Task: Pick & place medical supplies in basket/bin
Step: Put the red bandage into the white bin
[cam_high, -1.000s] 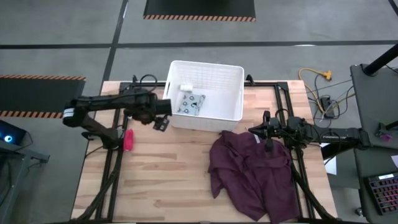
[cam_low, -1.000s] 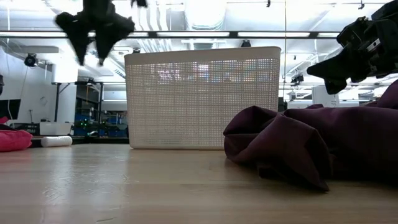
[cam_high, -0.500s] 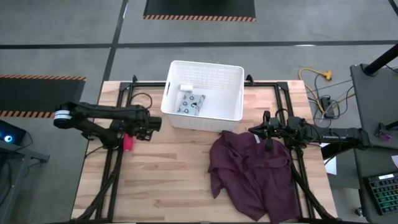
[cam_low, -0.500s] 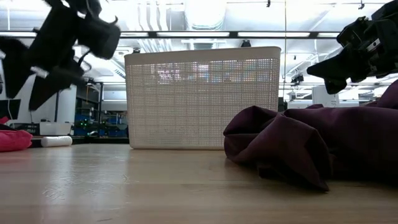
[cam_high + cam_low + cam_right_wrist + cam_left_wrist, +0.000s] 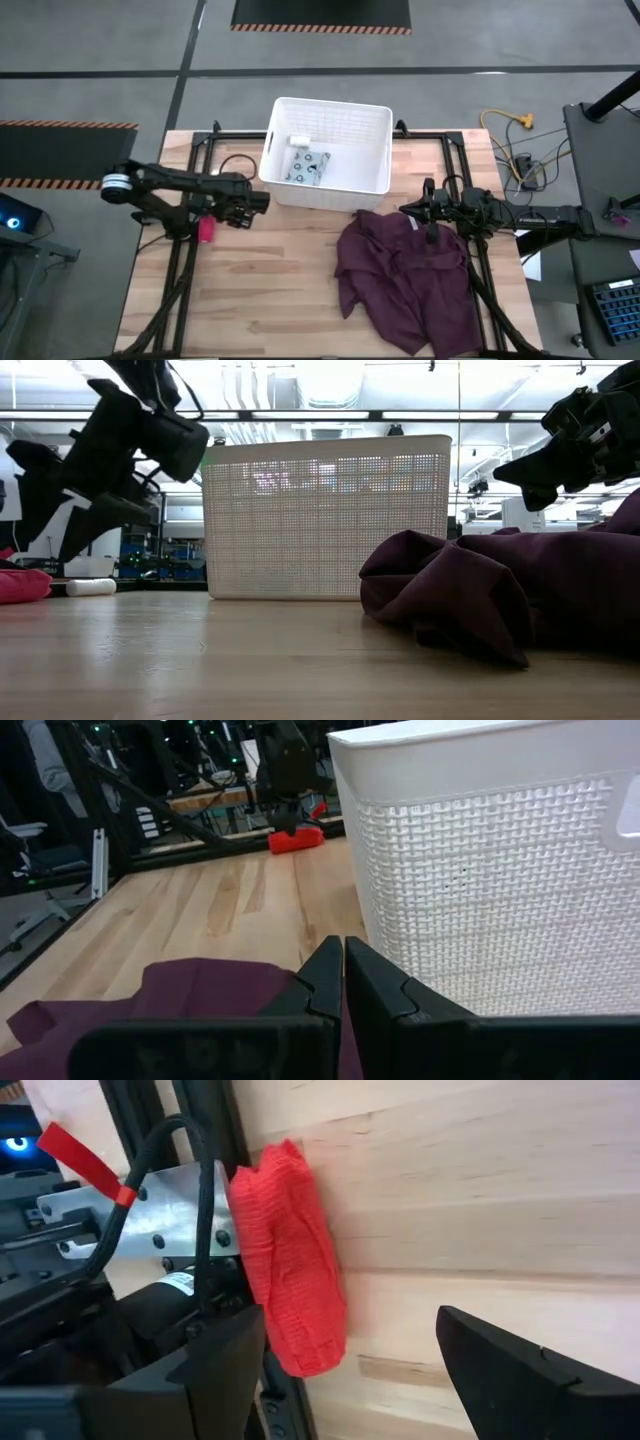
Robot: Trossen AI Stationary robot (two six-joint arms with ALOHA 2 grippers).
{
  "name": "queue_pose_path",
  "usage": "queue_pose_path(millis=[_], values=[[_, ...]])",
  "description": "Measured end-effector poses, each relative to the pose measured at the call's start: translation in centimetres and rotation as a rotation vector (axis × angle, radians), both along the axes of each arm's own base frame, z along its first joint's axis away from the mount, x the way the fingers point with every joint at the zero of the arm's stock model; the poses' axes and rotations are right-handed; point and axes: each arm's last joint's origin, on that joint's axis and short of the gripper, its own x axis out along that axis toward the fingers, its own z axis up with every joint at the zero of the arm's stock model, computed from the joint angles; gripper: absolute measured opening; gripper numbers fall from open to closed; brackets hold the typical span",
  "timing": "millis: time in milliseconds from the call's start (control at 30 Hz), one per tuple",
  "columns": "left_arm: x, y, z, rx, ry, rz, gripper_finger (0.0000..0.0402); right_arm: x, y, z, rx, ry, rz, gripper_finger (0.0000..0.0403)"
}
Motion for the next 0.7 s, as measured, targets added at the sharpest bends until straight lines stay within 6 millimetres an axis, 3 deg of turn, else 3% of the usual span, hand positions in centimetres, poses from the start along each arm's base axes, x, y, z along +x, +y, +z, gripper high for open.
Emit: queue_pose_path(millis=[433, 700], values=[[0.7, -0.3, -3.4, -0.068, 0.179, -0.034, 0.0276, 0.0, 0.0, 0.0, -0.001, 0.000, 0.000, 0.0009], [-0.1, -0.6, -6.2, -0.163, 0.317, 0.014, 0.0276, 0.0, 0.0, 0.0, -0.012, 0.001, 0.001, 0.0009]])
